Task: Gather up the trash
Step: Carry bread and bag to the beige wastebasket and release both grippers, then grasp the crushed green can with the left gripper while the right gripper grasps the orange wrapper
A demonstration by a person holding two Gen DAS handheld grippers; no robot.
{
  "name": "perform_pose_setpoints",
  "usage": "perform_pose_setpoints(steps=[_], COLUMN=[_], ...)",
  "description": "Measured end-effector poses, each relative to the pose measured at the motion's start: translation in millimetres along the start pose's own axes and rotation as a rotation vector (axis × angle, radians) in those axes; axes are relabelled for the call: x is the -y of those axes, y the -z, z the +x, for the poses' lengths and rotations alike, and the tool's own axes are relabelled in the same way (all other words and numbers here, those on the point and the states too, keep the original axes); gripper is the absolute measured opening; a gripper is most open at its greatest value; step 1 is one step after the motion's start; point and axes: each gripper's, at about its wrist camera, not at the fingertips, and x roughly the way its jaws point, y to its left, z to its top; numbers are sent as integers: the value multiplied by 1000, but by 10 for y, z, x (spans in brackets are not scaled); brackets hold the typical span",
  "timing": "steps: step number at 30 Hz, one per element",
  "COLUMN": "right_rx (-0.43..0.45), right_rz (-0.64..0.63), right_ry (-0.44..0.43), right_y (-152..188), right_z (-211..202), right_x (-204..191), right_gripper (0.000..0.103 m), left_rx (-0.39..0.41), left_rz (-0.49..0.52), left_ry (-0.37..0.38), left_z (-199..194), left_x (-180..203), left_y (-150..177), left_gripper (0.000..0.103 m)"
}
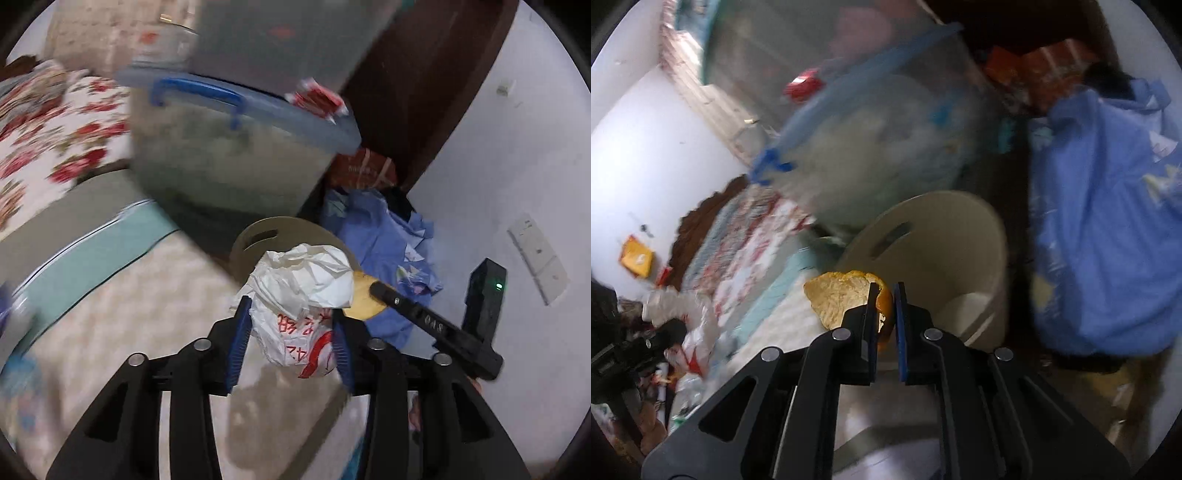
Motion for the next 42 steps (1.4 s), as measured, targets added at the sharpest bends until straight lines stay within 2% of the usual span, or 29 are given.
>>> perform_pose_setpoints(steps=[1, 2, 3, 4, 5, 6, 8, 11, 12, 15, 17, 19, 23, 27, 32, 35, 38, 42], right_rx=[-2, -8, -13, -6, 34, 68, 88, 106, 94, 4, -59, -121, -250, -368, -501, -516, -514, -528], right_rz=[8, 19, 40, 62, 79, 67, 12, -9, -14, -44, -78, -126, -213, -334, -468, -514, -583, -630], right_ry=[6, 4, -9, -25, -41, -46, -57, -126, -154, -237, -284, -306, -399, -469, -531, -543, -540, -528], right_y=[-48, -81, -106, -80, -74, -73, -21, 81, 119, 328, 484, 644, 1064, 1592, 2245, 2451, 2603, 2753], right_z=[65, 132, 188, 194, 153, 88, -19, -153, -148, -60, 36, 145, 316, 483, 623, 634, 595, 494], right_x=[50, 84, 120, 129, 127, 109, -52, -175, -213, -463, -669, -890, -1474, -2143, -2899, -3202, -3452, -3539], right_gripper=[16, 26, 39, 76, 85, 84, 73, 68, 67, 52, 43, 39, 39, 39, 41, 41, 41, 42], left_rx=[-4, -3, 5, 4, -10, -16, 20, 87, 95, 91, 67, 53, 40, 93, 190, 235, 274, 296], left_rz=[-3, -9, -28, -44, -68, -86, -101, -52, -23, 35, 31, -3, -116, -273, -456, -568, -674, -832], left_ry=[-20, -41, -76, -83, -75, -65, -33, -31, -37, -71, -101, -149, -258, -348, -508, -587, -553, -393], left_z=[201, 332, 466, 539, 571, 581, 361, -119, -299, -787, -1045, -1298, -1883, -2574, -3258, -3524, -3670, -3665], left_x=[43, 53, 49, 49, 14, 1, -33, -14, -16, -85, -210, -388, -797, -1255, -1843, -2229, -2637, -3213], left_y=[-89, -140, -193, -212, -219, -245, -167, 122, 276, 829, 1167, 1481, 2038, 2478, 2833, 2940, 2991, 2988], left_gripper=[61, 80, 82, 82, 81, 80, 79, 79, 79, 79, 79, 79, 74, 74, 74, 79, 84, 86])
